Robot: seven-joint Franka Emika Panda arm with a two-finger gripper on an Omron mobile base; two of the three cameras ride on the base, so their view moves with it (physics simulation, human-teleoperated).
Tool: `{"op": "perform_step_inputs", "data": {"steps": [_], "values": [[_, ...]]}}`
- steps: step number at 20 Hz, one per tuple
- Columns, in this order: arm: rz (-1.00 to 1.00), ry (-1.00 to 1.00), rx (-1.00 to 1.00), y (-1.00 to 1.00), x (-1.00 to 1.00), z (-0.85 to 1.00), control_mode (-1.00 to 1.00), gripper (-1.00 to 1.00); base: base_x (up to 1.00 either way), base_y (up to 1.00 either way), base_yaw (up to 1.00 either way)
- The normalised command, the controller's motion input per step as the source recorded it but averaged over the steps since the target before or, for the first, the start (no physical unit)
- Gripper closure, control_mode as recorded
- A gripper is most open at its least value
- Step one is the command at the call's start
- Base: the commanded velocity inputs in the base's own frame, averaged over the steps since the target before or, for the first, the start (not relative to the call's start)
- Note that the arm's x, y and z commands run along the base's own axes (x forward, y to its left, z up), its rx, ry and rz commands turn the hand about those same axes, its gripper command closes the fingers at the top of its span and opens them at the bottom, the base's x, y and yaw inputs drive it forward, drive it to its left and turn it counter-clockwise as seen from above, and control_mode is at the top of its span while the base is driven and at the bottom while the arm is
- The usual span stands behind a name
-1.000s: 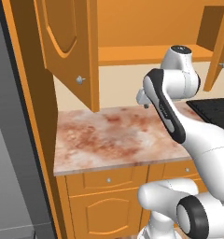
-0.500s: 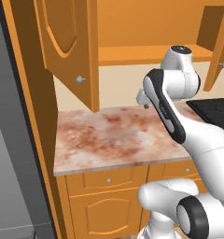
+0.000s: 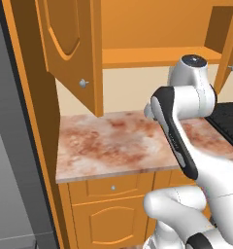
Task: Close all open cabinet doors.
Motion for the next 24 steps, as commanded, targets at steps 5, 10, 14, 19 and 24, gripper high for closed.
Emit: {"op": "perform_step_inputs", "data": {"steps": [5, 10, 14, 19, 24], "values": [[0.0, -0.24, -0.15, 0.02, -0.75, 0.0, -1.0, -1.0, 0.0, 0.0, 0.0], [0.01, -0.26, -0.24, -0.22, -0.55, 0.0, -1.0, -1.0, 0.0, 0.0, 0.0], [0.07, -0.29, -0.16, -0.32, -0.57, 0.12, -1.0, -1.0, 0.0, 0.0, 0.0], [0.06, -0.29, -0.07, -0.42, -0.73, 0.34, -1.0, -1.0, 0.0, 0.0, 0.0], [0.09, -0.24, -0.01, -0.58, -0.6, 0.46, -1.0, -1.0, 0.0, 0.0, 0.0]]}}
